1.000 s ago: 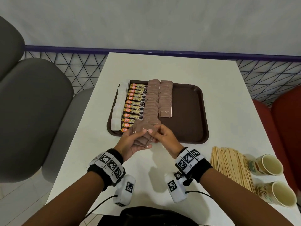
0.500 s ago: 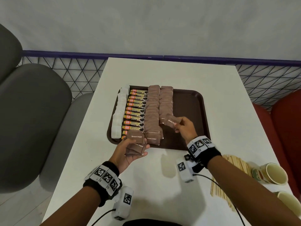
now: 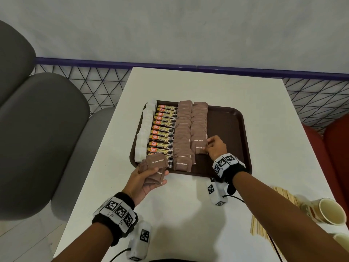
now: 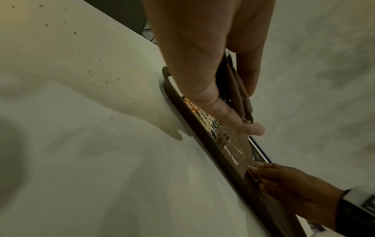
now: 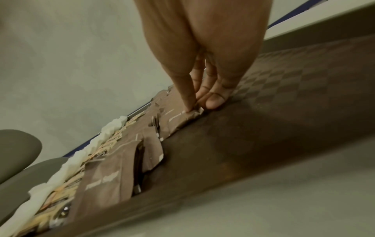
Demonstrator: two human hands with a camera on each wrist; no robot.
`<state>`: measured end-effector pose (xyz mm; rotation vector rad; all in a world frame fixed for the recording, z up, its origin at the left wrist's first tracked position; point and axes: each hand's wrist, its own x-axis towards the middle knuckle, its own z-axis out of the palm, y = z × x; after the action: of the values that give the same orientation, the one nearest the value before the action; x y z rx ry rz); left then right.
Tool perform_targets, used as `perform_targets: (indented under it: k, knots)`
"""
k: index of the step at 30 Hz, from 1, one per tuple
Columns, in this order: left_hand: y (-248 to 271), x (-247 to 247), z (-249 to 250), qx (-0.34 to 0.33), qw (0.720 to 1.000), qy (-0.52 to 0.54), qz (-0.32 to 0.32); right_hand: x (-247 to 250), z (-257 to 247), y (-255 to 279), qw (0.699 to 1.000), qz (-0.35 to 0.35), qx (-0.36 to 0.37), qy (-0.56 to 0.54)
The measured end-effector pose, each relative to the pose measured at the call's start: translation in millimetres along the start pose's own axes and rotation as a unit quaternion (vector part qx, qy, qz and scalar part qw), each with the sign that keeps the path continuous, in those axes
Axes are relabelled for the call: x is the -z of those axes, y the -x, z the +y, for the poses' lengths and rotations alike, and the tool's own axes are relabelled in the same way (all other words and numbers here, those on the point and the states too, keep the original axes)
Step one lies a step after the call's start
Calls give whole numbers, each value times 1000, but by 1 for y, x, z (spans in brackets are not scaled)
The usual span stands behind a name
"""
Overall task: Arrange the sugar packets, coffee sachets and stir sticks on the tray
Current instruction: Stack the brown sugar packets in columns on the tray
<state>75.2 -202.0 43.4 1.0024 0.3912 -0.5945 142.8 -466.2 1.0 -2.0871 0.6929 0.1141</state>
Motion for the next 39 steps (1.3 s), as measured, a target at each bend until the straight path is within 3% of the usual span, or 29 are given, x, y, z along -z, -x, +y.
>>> perform_targets:
  k: [11,17,20,23,26,29,33,39]
  knots:
    - [-1,-7,0,3,1000,-21,2,-5,2,5,999,16,19,20]
    - [-4,-12,2,-20,998,-59,4,-3,-8,19,993,49,111,-4]
    - [-5,-15,2,-34,997,-73,3,-9,-18,33,987,-18,149,-58]
    - [-5,-18,1,-40,996,-78,5,-17,-28,52,969,-140,181,-90]
    - [-4,-21,0,-38,996,-81,4,-25,-33,67,949,-242,169,-110]
    - [-3,-22,-2,-26,996,-87,1,-30,-30,74,935,-284,158,-145]
    - [0,-21,-3,-16,998,-68,-8,-18,-24,73,944,-249,115,-184]
    - [1,-12,-1,-21,1000,-21,8,18,1,38,987,-34,53,-148]
